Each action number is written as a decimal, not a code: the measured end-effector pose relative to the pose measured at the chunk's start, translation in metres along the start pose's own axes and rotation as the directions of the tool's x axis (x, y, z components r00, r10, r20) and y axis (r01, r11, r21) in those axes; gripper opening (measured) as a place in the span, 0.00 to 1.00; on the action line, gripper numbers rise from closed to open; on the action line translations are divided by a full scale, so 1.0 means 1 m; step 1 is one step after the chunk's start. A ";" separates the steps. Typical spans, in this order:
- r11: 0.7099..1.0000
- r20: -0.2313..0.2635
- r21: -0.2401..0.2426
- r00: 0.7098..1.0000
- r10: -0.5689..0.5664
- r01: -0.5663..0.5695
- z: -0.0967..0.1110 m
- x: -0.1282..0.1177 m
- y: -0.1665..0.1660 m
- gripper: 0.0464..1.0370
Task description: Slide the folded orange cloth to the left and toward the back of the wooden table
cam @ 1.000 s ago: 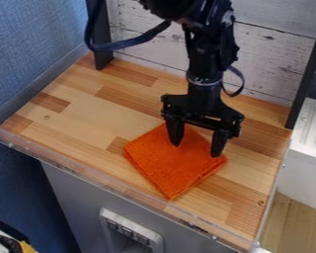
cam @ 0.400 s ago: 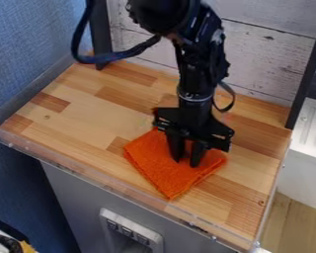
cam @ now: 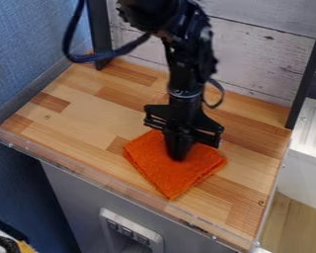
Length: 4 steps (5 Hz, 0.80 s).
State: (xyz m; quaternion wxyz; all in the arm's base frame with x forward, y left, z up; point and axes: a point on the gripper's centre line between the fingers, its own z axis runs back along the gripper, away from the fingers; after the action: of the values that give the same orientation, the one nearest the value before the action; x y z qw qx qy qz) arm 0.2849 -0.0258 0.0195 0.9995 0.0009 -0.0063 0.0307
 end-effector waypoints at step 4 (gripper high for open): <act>0.999 -0.017 -0.006 0.999 -0.038 0.038 -0.010 0.009 0.054 0.01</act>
State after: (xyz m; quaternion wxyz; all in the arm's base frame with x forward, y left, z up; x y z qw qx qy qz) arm 0.2908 0.0286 0.0099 0.9999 -0.0019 0.0021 0.0115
